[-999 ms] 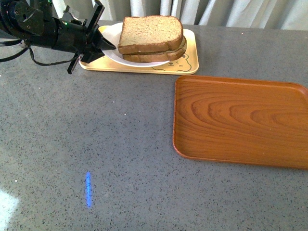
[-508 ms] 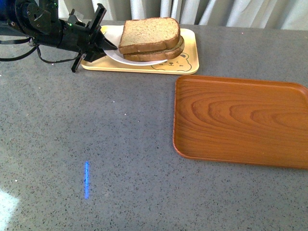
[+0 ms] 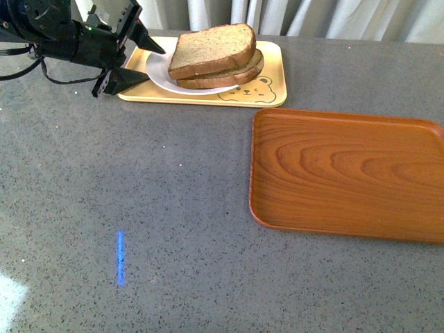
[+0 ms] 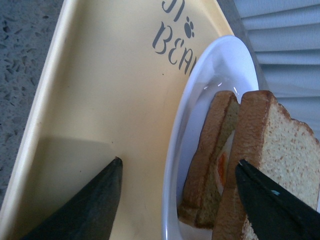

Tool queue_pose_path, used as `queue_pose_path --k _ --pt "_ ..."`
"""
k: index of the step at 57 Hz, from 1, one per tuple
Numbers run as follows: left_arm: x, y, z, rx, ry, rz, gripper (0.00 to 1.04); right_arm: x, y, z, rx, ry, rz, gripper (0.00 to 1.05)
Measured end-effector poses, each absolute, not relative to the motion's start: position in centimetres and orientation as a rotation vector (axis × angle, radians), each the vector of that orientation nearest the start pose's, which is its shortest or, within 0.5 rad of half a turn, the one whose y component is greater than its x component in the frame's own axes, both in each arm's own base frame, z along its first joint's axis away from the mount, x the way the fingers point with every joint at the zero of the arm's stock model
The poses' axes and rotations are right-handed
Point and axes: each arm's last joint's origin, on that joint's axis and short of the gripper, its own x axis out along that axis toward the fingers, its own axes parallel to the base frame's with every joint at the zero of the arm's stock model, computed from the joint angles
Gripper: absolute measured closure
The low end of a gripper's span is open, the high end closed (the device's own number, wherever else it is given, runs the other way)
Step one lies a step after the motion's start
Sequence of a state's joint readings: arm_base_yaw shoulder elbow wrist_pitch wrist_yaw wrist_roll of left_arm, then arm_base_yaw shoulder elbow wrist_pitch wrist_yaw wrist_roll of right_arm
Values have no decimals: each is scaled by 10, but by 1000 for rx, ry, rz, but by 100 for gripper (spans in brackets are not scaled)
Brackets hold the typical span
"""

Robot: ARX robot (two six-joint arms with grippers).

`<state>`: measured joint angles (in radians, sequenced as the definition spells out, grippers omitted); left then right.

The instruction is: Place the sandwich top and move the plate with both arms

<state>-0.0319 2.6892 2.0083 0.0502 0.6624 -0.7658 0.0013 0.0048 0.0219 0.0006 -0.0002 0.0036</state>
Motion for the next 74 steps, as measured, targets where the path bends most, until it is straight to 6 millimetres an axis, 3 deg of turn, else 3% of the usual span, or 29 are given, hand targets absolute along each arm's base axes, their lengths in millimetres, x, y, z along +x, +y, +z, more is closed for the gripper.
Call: queue_pose_path --k 10,31,36,40,45,48,54,68,74 --pt "562 -27 65 -900 825 -407 7 97 0 171 4 -18 2 9" --pt "550 9 75 -982 703 -368 9 97 0 171 4 -18 2 9" --pt "539 16 88 -995 652 -360 9 97 0 171 4 -18 2 9" --pt "520 22 111 -956 549 -335 10 97 0 171 4 -18 2 9" --pt "477 22 143 -539 107 -107 29 97 0 171 4 -18 2 9" --pt "443 20 161 -336 -2 -28 39 97 0 171 4 -18 2 9" --pt "384 16 184 -127 -82 -4 59 97 0 171 4 -18 2 9" --pt "306 1 156 -25 31 0 101 97 0 171 4 -18 2 9" --pt "285 0 161 -18 11 0 103 97 0 171 4 -18 2 9"
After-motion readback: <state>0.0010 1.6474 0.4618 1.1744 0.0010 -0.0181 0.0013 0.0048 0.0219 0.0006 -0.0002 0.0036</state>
